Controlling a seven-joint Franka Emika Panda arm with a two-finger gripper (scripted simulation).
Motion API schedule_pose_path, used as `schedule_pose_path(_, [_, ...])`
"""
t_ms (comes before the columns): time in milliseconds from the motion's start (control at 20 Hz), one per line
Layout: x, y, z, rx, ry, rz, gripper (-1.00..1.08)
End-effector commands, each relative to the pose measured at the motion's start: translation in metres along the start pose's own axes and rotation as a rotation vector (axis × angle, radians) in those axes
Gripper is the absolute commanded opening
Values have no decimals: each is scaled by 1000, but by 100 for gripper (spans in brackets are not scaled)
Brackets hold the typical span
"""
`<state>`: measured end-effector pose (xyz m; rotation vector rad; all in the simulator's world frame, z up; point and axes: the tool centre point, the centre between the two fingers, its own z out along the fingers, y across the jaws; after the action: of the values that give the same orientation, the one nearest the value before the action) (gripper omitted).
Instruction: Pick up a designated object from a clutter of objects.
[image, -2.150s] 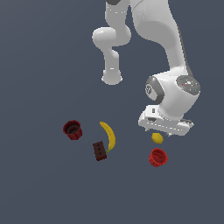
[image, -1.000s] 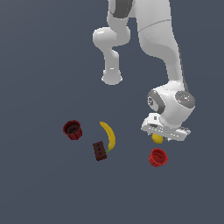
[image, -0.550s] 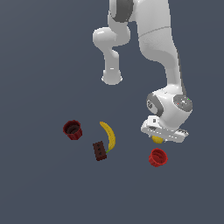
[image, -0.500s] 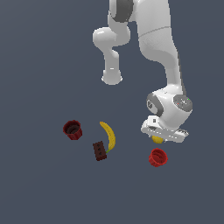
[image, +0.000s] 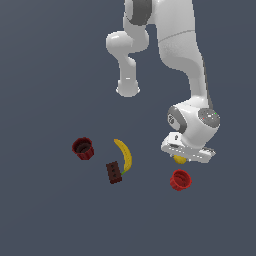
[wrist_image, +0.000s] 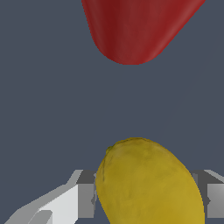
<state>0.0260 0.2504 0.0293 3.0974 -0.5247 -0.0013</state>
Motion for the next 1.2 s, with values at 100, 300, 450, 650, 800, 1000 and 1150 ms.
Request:
schedule_pose_path(100, [1, 5, -7, 1, 1, 0, -100])
schedule_pose_path(300, [3, 14, -21, 1, 1, 0, -100])
schedule_pose_path(450, [5, 25, -36, 1, 1, 0, -100])
schedule_pose_path(650, [8, 44, -64, 1, 1, 0, -100])
schedule_pose_path(800, [11, 62, -90, 1, 0, 1, -100])
schedule_pose_path(1000, [16, 89, -128, 2, 0, 1, -100])
schedule_pose_path(1150, [20, 110, -159, 2, 0, 1, -100])
